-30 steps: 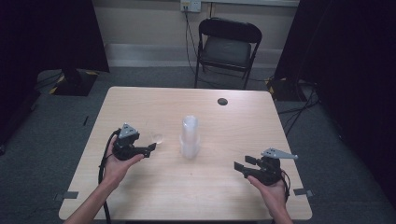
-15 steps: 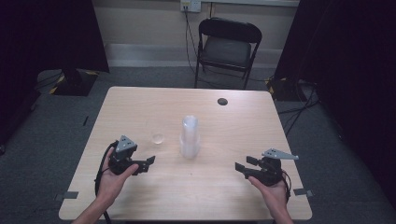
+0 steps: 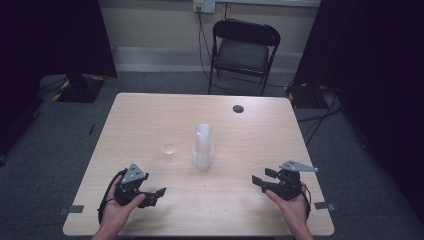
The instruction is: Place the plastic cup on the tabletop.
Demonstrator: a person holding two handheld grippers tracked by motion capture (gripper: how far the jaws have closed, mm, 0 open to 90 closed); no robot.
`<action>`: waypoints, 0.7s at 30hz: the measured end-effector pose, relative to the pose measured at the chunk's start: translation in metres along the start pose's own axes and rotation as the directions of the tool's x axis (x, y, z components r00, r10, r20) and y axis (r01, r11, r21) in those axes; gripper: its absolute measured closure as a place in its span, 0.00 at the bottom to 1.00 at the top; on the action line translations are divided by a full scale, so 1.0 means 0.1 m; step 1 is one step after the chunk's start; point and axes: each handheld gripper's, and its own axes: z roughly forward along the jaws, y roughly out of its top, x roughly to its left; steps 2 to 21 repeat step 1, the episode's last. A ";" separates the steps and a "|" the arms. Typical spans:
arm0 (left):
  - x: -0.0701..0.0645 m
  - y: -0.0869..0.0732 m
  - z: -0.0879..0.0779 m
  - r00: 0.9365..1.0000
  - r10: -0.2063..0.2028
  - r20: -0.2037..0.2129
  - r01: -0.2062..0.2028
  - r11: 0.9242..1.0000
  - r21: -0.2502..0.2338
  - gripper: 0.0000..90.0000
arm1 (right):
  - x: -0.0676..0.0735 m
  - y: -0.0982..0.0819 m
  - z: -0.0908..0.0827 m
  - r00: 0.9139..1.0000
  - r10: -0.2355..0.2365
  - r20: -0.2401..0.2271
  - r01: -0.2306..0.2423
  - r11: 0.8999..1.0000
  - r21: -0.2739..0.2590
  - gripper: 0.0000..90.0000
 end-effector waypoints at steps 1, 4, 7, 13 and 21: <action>0.00 -0.01 0.01 1.000 -0.005 -0.002 0.005 1.000 -0.001 0.18 | -0.01 -0.01 0.01 1.000 0.000 0.012 0.000 1.000 0.010 0.33; 0.00 -0.01 0.01 1.000 -0.005 -0.002 0.005 1.000 -0.001 0.18 | -0.01 -0.01 0.01 1.000 0.000 0.012 0.000 1.000 0.010 0.33; 0.00 -0.01 0.01 1.000 -0.005 -0.002 0.005 1.000 -0.001 0.18 | -0.01 -0.01 0.01 1.000 0.000 0.012 0.000 1.000 0.010 0.33; 0.00 -0.01 0.01 1.000 -0.005 -0.002 0.005 1.000 -0.001 0.18 | -0.01 -0.01 0.01 1.000 0.000 0.012 0.000 1.000 0.010 0.33; 0.00 -0.01 0.01 1.000 -0.005 -0.002 0.005 1.000 -0.001 0.18 | -0.01 -0.01 0.01 1.000 0.000 0.012 0.000 1.000 0.010 0.33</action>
